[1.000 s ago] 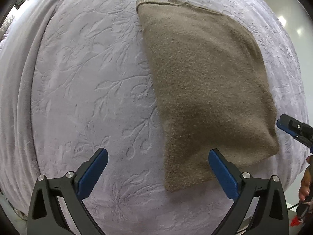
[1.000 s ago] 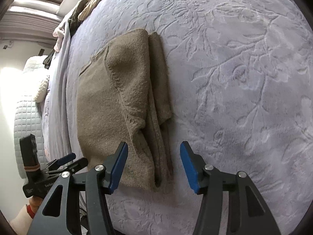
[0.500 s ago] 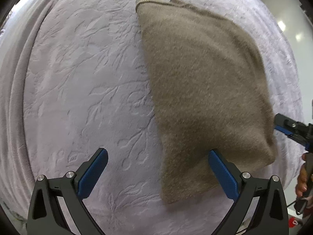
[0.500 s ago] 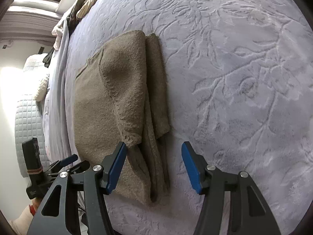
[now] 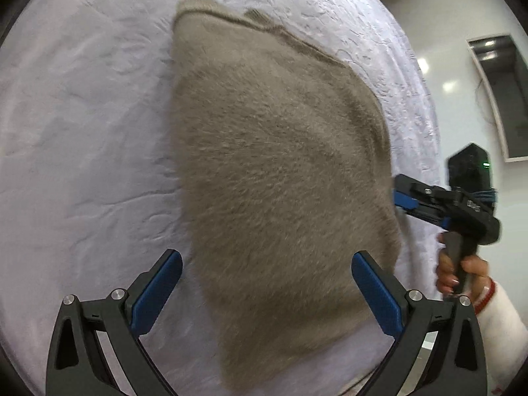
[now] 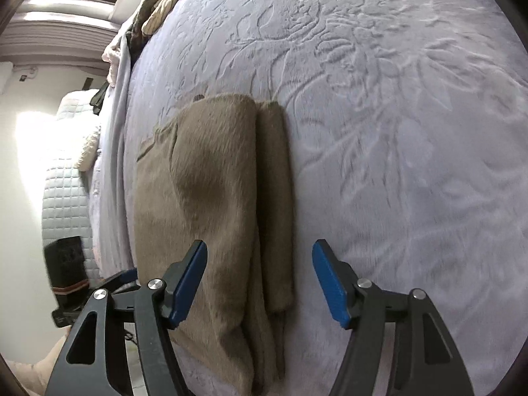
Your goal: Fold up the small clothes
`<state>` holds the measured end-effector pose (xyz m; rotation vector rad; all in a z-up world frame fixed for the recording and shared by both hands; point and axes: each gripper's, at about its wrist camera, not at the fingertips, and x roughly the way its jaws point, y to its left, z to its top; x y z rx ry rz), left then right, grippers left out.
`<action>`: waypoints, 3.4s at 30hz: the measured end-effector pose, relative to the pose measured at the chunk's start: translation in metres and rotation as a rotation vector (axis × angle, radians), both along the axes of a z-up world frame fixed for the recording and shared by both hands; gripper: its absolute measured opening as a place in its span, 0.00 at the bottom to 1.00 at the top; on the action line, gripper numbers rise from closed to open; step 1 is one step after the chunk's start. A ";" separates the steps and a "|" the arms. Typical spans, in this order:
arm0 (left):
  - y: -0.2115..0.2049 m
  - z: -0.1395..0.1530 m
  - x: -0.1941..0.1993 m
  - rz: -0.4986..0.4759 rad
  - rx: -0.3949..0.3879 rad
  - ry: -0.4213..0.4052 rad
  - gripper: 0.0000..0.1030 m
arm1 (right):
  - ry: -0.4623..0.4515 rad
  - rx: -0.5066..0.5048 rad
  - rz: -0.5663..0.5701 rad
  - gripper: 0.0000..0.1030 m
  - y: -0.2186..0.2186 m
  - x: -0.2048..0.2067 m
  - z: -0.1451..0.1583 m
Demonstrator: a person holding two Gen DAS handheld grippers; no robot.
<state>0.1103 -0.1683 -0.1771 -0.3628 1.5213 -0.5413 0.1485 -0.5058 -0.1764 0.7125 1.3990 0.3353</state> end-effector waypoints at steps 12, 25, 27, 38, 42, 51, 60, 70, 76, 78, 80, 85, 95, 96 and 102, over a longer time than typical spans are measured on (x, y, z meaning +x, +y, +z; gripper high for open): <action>-0.022 -0.017 0.012 0.009 -0.018 -0.014 1.00 | -0.007 0.196 0.142 0.68 0.026 0.044 -0.033; -0.005 0.025 0.001 0.031 -0.050 -0.103 0.45 | 0.020 0.351 0.030 0.32 0.039 0.039 -0.019; -0.001 0.036 -0.004 0.025 -0.058 -0.120 0.45 | 0.014 0.375 0.024 0.32 0.047 0.036 -0.009; 0.013 0.067 -0.016 0.051 -0.059 -0.175 0.45 | 0.010 0.462 0.059 0.32 0.094 0.003 0.041; 0.017 0.057 -0.023 0.068 -0.027 -0.151 0.45 | 0.041 0.492 0.080 0.32 0.129 -0.015 0.043; 0.049 0.005 -0.067 0.090 0.140 -0.040 0.46 | 0.155 0.424 0.134 0.32 0.198 -0.037 -0.007; 0.070 0.013 -0.085 0.129 0.300 -0.096 0.82 | 0.138 0.070 0.077 0.67 0.181 -0.030 0.011; 0.073 0.022 -0.081 0.139 0.441 -0.165 0.82 | 0.136 0.055 0.068 0.11 0.191 -0.065 0.014; 0.076 0.021 -0.078 0.146 0.438 -0.155 0.99 | 0.054 -0.250 0.213 0.08 0.204 -0.068 0.030; 0.079 0.023 -0.079 0.144 0.434 -0.155 0.99 | 0.114 -0.279 0.198 0.08 0.197 -0.071 0.005; 0.079 0.026 -0.080 0.142 0.434 -0.158 0.99 | 0.141 -0.231 0.127 0.08 0.185 -0.074 -0.006; 0.081 0.030 -0.087 0.111 0.416 -0.138 0.99 | 0.136 -0.244 0.085 0.14 0.179 -0.085 0.009; 0.073 0.040 -0.104 0.058 0.364 -0.106 0.99 | 0.031 -0.226 0.102 0.19 0.204 -0.122 0.065; 0.073 0.042 -0.105 0.058 0.365 -0.107 0.99 | 0.034 -0.226 0.121 0.19 0.212 -0.125 0.064; 0.075 0.059 -0.110 0.037 0.394 -0.160 0.99 | 0.163 -0.352 0.189 0.17 0.227 -0.142 0.016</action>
